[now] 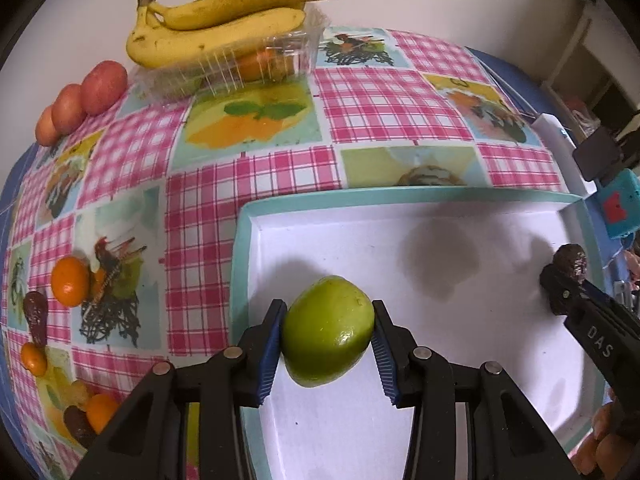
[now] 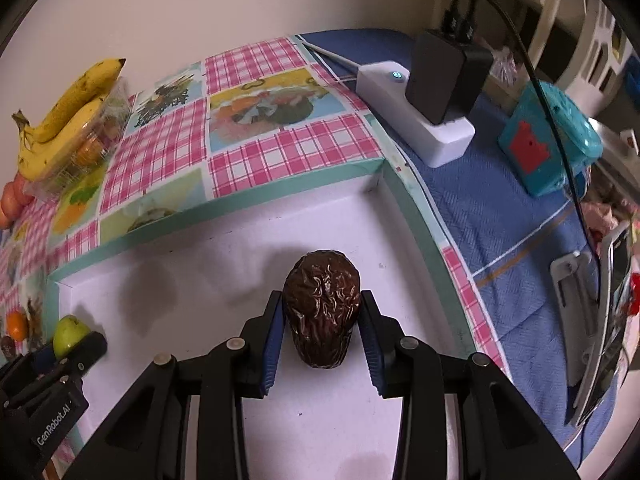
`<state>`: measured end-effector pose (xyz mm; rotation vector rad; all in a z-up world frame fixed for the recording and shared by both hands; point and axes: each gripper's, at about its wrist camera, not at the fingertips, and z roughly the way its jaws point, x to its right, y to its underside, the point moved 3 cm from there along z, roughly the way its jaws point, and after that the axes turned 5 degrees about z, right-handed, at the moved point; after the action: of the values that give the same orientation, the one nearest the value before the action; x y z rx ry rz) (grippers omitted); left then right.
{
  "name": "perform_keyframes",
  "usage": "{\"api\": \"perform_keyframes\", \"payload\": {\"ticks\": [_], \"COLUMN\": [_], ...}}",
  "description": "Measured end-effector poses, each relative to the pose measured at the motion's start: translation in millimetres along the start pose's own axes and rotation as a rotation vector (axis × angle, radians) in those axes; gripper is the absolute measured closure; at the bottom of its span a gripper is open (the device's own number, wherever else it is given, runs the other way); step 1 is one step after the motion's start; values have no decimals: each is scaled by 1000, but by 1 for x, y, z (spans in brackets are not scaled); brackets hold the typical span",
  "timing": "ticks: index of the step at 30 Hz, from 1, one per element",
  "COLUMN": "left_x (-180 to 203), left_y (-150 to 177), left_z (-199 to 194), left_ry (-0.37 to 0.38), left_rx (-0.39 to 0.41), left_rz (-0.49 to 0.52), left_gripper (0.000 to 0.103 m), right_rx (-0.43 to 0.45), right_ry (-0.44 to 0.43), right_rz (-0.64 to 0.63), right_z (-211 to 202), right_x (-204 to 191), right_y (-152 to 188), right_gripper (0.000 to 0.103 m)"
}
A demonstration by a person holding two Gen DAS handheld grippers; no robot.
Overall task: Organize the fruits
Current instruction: 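Carry the avocado and green fruit over the white tray with both tools, then open the left tool to drop the green fruit while the right tool releases the avocado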
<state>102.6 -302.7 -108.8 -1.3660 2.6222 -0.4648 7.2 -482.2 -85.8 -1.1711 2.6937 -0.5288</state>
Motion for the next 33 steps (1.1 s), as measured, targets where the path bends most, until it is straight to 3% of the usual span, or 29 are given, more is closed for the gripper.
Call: {"api": "perform_keyframes", "payload": {"ticks": [17,21,26,31,33], "left_x": [1,0,5,3,-2], "left_y": [-1,0,3,7,10], "left_z": [1,1,-10,-26,-33], "left_ry": [-16,-16,-9,-14,-20], "left_rx": [4,-4,13,37,43], "left_rz": [12,-4,4,1,-8], "left_gripper": [58,56,38,35,28], "right_rx": [6,3,19,49,60], "right_ry": [16,40,33,26,26], "right_rz": [-19,-9,-20,-35,-36], "right_z": [1,0,-9,-26,-32], "right_x": [-2,1,-3,-10,-12], "right_y": [-1,-1,0,-1,1], "right_gripper": [65,52,45,40,26]}}
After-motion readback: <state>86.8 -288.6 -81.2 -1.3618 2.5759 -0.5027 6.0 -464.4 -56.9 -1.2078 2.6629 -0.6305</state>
